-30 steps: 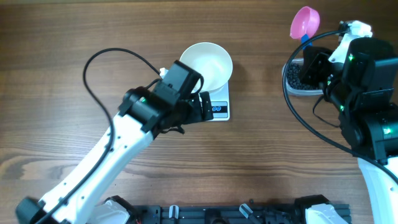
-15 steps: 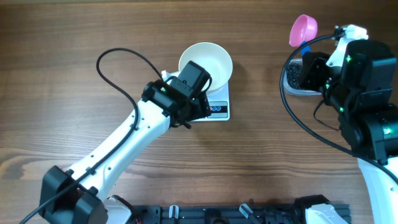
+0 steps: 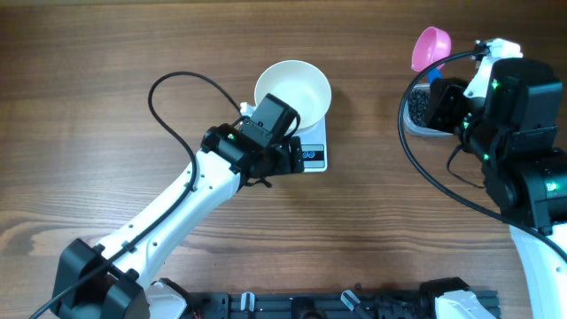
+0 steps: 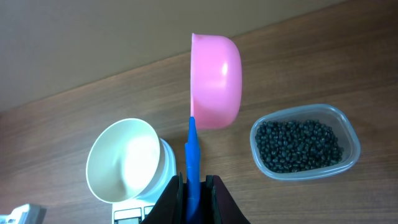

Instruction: Scoop item into bowl and weigh 150g on scale

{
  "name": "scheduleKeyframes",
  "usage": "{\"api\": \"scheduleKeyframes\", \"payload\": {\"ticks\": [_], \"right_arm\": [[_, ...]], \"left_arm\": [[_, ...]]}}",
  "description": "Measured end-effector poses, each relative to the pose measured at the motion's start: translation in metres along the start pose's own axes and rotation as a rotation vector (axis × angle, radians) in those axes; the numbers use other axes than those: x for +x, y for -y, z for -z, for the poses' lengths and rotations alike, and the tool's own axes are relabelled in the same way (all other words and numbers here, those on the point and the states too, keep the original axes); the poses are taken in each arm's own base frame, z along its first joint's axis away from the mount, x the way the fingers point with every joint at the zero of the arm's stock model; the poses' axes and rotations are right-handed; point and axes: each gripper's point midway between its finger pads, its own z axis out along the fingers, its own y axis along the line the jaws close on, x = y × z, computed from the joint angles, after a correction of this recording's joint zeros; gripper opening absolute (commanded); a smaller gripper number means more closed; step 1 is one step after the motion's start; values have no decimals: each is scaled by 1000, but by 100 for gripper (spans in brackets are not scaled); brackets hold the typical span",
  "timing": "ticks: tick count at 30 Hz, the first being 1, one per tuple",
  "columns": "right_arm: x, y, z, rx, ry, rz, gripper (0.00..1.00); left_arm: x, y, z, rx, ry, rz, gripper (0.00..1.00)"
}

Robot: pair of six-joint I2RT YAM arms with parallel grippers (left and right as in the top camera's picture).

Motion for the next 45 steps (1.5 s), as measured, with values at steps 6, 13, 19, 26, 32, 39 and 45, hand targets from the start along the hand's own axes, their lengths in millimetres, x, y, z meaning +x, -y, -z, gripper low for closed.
{"api": "scheduleKeyframes", "payload": {"ticks": [6,13,19,26,32,39,45], "right_arm": [[0,0,0,0,0,0,4],[1,-1,0,-8,-3,0,4],[1,-2,0,-11,-4,0,4],[1,-2,0,-11,-5,0,4],[1,-2,0,-11,-5,0,4],[1,-2,0,-11,-5,0,4],[1,-2,0,-11,-5,-1,4]], "left_arm": [[-8,7,-10,28,34,32,100],[-2,3,-36,-15,-11,65,100],[10,-3,-60,-68,-70,54,100],[9,13,-72,-36,-48,-53,100],[4,10,-75,-73,-11,-118,100],[-1,3,-76,-105,10,-122,100],[0,0,-86,-123,0,-123,100]]}}
